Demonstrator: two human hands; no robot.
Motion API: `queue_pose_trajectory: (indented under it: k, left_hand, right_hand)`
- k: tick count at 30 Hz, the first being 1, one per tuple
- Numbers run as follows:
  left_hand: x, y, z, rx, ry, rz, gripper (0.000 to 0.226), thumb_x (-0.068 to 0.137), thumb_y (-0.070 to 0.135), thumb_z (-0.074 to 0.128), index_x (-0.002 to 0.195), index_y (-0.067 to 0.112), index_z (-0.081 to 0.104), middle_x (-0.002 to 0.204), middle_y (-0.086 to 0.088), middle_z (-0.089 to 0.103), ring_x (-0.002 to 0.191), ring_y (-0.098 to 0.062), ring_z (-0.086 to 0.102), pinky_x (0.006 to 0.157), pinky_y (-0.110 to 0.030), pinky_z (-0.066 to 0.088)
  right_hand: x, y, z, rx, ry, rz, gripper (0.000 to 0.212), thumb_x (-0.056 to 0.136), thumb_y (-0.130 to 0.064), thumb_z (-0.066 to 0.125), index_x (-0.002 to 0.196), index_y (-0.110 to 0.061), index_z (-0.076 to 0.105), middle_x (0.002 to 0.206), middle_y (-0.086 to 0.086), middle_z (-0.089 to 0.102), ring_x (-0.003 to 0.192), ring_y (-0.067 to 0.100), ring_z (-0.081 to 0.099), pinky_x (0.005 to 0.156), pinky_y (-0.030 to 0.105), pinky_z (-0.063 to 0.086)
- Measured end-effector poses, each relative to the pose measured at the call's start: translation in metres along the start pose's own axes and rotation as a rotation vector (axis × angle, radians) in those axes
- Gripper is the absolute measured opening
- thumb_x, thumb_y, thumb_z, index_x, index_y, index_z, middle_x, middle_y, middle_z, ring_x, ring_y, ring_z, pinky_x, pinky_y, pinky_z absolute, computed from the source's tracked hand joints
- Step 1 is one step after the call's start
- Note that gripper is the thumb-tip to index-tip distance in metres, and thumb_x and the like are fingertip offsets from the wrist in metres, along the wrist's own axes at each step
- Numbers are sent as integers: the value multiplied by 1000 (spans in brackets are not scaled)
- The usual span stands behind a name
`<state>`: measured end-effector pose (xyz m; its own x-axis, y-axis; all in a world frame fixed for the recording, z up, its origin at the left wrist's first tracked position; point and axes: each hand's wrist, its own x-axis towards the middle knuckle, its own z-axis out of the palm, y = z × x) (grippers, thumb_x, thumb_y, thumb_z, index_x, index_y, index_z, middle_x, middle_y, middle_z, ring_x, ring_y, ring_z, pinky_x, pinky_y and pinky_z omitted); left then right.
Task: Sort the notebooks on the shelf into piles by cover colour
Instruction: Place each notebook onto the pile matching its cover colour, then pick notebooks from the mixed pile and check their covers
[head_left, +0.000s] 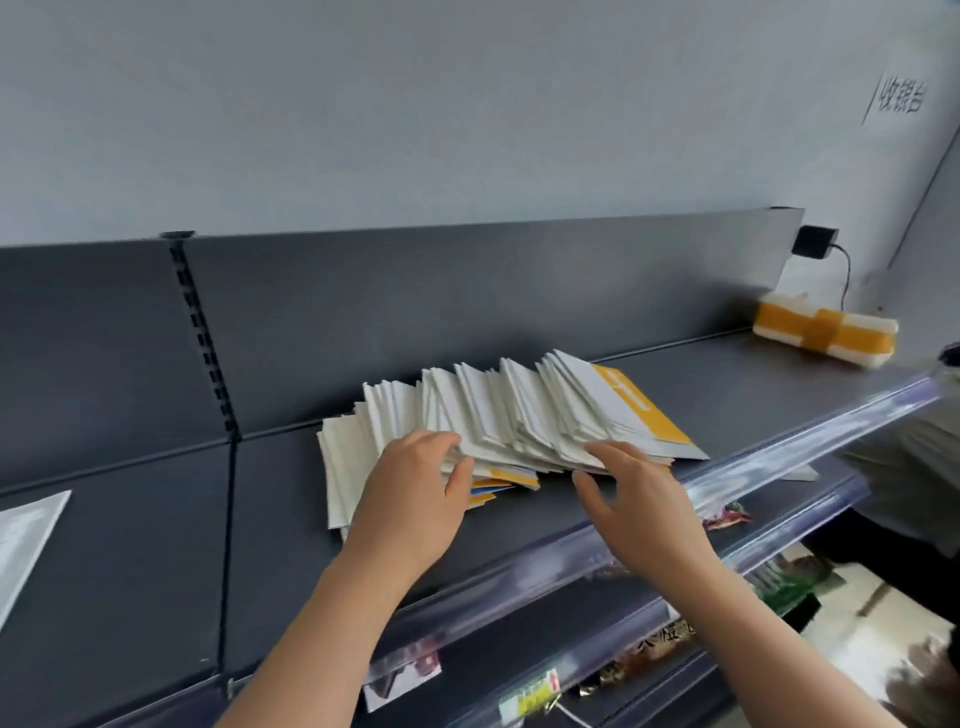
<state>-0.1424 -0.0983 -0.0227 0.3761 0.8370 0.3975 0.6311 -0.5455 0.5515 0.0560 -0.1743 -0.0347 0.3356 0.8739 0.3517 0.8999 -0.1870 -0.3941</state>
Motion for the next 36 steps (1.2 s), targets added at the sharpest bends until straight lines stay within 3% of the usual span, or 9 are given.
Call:
queue_pose_trajectory:
  k: [9, 11, 13, 16, 19, 22, 28, 33, 36]
  left_hand:
    - [59, 53, 70, 9, -76, -57, 15, 96, 26, 46, 92, 14, 55, 105, -4, 62, 94, -20, 61, 82, -36, 53]
    - [73, 57, 80, 22, -93, -48, 19, 97, 26, 45, 103, 13, 59, 109, -3, 60, 98, -19, 59, 83, -33, 52]
    - [89, 60, 90, 31, -115, -48, 28, 97, 25, 44, 115, 10, 59, 111, -2, 58, 99, -18, 57, 82, -32, 51]
    - [111, 58, 105, 51, -136, -23, 22, 95, 20, 42, 97, 9, 61, 94, 0, 55, 86, -16, 54, 67, -26, 46]
    - [129, 56, 117, 40, -151, -37, 30, 93, 19, 42, 64, 11, 42, 66, 2, 38, 58, -12, 35, 51, -24, 30]
    - [141, 57, 128, 12, -169, -68, 39, 95, 30, 43, 61, 11, 40, 58, -2, 42, 51, -13, 36, 51, -31, 35]
    - [150, 62, 135, 95, -123, -162, 29, 95, 37, 46, 72, 20, 50, 70, 10, 55, 61, -7, 52, 48, -22, 35]
    - [152, 65, 136, 106, -28, -233, 24, 94, 27, 47, 71, 19, 42, 67, 11, 48, 56, -7, 44, 46, -21, 27]
    - [150, 66, 137, 84, 25, -284, 24, 92, 24, 47, 70, 18, 39, 65, 7, 47, 55, -8, 41, 46, -22, 27]
  right_hand:
    - [61, 103, -2, 110, -92, 139, 40, 98, -34, 43, 133, -16, 52, 140, -1, 49, 124, 19, 49, 100, 30, 38]
    - [77, 115, 3, 109, -125, 170, 40, 98, -33, 41, 132, -14, 53, 138, 1, 50, 124, 22, 49, 100, 33, 38]
    - [93, 122, 11, 127, -150, 178, 34, 99, -30, 39, 116, -9, 60, 121, 6, 59, 112, 29, 54, 91, 38, 43]
    - [108, 126, 22, 139, -165, 176, 30, 97, -28, 35, 89, -9, 57, 93, 6, 58, 87, 28, 55, 74, 38, 43]
    - [114, 126, 29, 163, -150, 103, 31, 100, -23, 38, 112, -9, 62, 117, 4, 60, 106, 23, 53, 86, 25, 37]
    - [112, 123, 30, 206, -146, 40, 33, 100, -21, 40, 128, -17, 57, 134, -7, 52, 124, 15, 45, 95, 10, 26]
    - [113, 127, 23, 348, -231, -17, 34, 98, -15, 41, 122, -29, 61, 124, -27, 48, 120, -1, 43, 111, 26, 29]
    - [127, 151, 16, 249, -125, 151, 32, 100, -19, 38, 122, -14, 59, 128, 0, 59, 122, 24, 48, 100, 23, 30]
    - [128, 155, 16, 217, -230, 148, 32, 101, -17, 33, 116, -6, 59, 121, 15, 61, 115, 35, 47, 109, 21, 17]
